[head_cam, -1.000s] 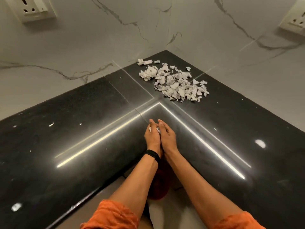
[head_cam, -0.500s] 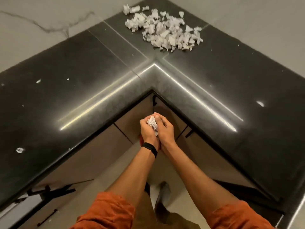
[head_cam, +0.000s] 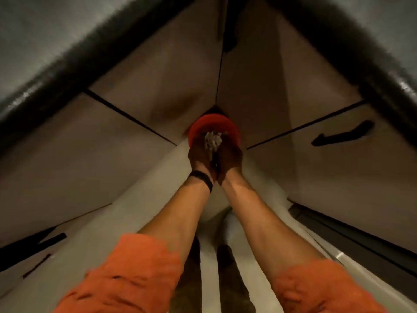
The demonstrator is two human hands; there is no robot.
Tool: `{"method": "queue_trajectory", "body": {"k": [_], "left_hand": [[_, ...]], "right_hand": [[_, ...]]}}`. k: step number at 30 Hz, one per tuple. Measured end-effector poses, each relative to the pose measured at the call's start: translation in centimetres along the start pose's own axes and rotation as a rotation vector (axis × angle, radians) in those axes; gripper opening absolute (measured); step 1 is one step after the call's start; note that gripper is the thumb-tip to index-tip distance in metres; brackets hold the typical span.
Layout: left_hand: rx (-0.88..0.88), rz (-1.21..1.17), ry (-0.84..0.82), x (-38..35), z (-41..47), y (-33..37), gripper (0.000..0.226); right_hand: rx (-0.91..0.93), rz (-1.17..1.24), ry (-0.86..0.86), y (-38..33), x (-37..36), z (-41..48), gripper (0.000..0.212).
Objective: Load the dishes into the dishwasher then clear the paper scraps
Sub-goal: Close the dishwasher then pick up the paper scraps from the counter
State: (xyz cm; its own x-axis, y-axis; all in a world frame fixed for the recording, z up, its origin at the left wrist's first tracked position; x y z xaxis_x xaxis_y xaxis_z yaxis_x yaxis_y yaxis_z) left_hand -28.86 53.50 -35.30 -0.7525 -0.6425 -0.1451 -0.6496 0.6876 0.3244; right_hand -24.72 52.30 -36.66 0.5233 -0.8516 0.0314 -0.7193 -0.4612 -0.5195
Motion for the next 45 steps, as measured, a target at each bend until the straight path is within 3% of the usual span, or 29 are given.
{"method": "queue_trajectory", "body": {"k": [10,14,18,25,29,35,38,45], "left_hand": [[0.006,-0.026,-0.142,-1.0,8.9,-2.2,0.053],[-0.001,0.023,-0.167,-0.5,9.6,-2.0,0.059],[-0.090,0.026,-0.155,-0.3,9.8,-1.9,0.055],[-0.059,-0.021,-0.145,-0.7,8.1,-1.6,0.066],[-0.055,-0.019,-0.116,-0.3,4.6,-0.7,0.068],[-0.098,0.044,-0.034,-0.5,-6.7,2.7,0.052],[-0.124,0.026,-0.095,-0.7,-13.3,4.3,0.054],[-0.223,-0.004,-0.256,-1.3,-27.0,7.8,0.054]], "right_hand": [[-0.028,0.159,-0.014,3.0,-1.1,7.8,0.044],[-0.110,0.186,-0.124,2.5,-1.0,7.5,0.063],[-0.130,0.245,-0.179,1.9,-0.5,7.3,0.068],[-0.155,0.275,-0.197,0.5,-0.4,5.2,0.071],[-0.121,0.203,-0.225,-0.4,0.5,3.1,0.069],[0.050,-0.099,-0.129,-5.2,2.7,-6.5,0.045],[0.141,-0.178,-0.200,-7.8,3.6,-12.5,0.052],[0.297,-0.120,-0.367,-14.1,5.5,-25.1,0.047]]}}
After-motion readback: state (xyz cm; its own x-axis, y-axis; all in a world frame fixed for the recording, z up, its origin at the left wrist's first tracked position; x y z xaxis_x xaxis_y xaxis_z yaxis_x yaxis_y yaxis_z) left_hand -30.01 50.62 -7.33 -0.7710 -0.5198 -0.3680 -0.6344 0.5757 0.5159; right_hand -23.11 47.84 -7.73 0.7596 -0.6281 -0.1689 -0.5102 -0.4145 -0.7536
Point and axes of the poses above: each hand's wrist, its own z-axis towards the middle knuckle, its own x-axis out of the back of the hand, y = z × x, the point moved 2 cm from there along z, towards the middle knuckle, and after that the axes turned 10 degrees about y, right-handed, at the moved point
